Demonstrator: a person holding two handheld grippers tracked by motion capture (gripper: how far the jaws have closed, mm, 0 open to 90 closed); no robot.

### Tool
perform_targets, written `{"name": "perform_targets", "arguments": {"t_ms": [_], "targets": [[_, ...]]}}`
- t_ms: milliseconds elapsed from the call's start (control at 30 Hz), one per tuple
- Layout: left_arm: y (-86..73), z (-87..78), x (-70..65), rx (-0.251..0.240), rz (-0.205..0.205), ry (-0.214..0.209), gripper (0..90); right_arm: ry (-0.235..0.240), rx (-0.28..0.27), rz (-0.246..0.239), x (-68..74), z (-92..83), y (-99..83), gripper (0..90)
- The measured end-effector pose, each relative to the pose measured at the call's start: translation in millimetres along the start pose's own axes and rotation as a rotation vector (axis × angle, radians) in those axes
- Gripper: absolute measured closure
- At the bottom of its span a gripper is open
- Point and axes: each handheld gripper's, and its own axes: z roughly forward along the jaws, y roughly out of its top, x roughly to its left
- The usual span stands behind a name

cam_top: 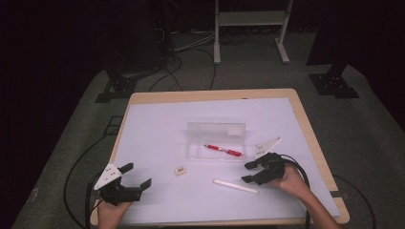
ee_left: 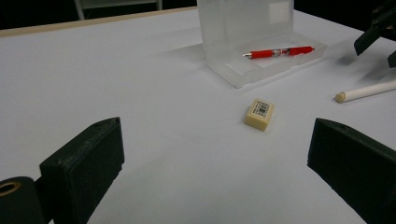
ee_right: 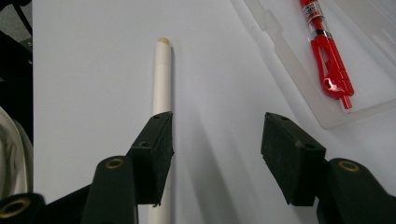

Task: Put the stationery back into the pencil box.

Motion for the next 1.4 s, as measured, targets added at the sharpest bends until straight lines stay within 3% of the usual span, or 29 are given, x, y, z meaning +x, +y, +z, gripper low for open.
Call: {"name": "perform_targets", "arguments": {"t_ms": [400,867,1100,1400], "targets": [[-0.7,0.5,0.9,0.0,-0.004,0.007,3.2,-0.001,-0.004,-0.028,15.7,-2.5,-3.1,42.1],[-0.7,0.6,1.6,-0.004,-0.003,0.002,3.2,0.015,0.004,-0.052,30.1,6.5,-5.6,43.8],[-0.1,2.4,0.4,0.003,0.003,-0.001,3.3,0.017,0.007,-0.055,33.2,9.8,-5.6,46.5],[-0.1,1.3,1.1,0.0,0.001,0.0,3.2,0.004,0.018,-0.095,37.7,17.5,-0.8,53.5]]}}
